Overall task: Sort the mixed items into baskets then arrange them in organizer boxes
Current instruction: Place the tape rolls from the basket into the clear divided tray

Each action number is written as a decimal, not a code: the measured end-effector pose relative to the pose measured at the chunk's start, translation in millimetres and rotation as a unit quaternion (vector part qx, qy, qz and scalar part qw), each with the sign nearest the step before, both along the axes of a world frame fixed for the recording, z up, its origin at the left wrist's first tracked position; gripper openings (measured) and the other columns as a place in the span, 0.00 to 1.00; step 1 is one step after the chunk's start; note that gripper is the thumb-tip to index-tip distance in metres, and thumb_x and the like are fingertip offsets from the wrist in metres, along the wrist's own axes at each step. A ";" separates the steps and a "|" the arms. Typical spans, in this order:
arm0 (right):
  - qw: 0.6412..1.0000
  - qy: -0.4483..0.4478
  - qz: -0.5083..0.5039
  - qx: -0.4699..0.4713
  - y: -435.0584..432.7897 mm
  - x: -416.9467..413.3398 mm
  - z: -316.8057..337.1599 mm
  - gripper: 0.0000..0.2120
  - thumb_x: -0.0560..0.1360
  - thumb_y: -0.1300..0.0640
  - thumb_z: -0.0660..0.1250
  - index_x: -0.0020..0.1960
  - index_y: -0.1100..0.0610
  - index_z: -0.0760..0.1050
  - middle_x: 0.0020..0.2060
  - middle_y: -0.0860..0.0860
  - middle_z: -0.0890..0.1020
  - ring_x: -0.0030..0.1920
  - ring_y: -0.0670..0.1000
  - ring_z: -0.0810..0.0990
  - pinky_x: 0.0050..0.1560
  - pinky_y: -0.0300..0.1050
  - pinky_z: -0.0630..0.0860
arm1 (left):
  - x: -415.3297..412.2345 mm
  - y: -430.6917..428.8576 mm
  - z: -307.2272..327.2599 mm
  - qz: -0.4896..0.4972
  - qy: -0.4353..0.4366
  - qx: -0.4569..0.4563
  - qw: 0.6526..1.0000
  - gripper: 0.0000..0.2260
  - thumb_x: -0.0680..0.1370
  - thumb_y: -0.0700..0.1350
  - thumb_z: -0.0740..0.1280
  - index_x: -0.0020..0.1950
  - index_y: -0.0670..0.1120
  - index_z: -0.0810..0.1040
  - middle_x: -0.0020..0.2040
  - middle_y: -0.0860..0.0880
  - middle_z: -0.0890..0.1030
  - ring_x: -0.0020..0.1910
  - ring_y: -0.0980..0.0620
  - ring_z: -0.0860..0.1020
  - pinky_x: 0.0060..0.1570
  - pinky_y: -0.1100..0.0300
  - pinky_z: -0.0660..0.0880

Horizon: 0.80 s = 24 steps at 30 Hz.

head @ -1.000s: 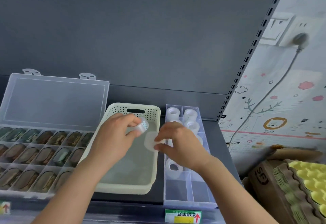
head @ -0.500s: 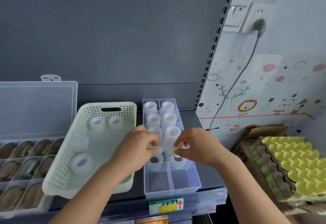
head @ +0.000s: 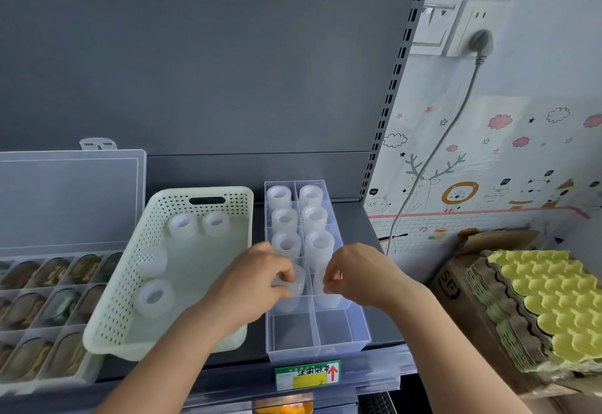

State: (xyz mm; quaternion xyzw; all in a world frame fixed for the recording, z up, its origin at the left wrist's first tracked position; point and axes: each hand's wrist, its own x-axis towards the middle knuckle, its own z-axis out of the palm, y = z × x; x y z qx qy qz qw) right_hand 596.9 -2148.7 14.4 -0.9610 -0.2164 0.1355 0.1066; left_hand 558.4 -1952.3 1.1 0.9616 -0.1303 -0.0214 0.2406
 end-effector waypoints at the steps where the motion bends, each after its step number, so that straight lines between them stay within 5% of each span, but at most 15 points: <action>1: 1.000 0.000 0.002 -0.001 0.1 0.2 -0.2 0.06 0.74 0.53 0.68 0.49 0.49 0.83 0.48 0.48 0.84 0.48 0.51 0.80 0.47 0.43 0.78 | 1.3 0.6 -1.2 -0.001 0.001 0.003 1.000 0.04 0.74 0.47 0.71 0.49 0.52 0.82 0.47 0.54 0.72 0.43 0.55 0.74 0.46 0.61 0.70; 15: 1.000 0.000 -0.003 0.006 1.0 -0.6 -1.3 0.06 0.73 0.55 0.68 0.47 0.50 0.83 0.45 0.49 0.84 0.47 0.50 0.79 0.49 0.47 0.79 | 1.7 1.7 -11.1 -0.064 -0.111 0.100 0.987 0.08 0.79 0.46 0.64 0.53 0.50 0.82 0.49 0.56 0.80 0.53 0.54 0.71 0.53 0.62 0.60; 24: 1.000 -0.003 -0.010 0.015 1.4 -2.5 -2.2 0.06 0.73 0.56 0.68 0.47 0.51 0.83 0.45 0.49 0.84 0.46 0.50 0.79 0.49 0.45 0.79 | 4.0 -0.2 -9.2 -0.059 -0.067 0.172 0.981 0.09 0.78 0.43 0.63 0.52 0.52 0.83 0.48 0.55 0.79 0.52 0.52 0.70 0.55 0.59 0.62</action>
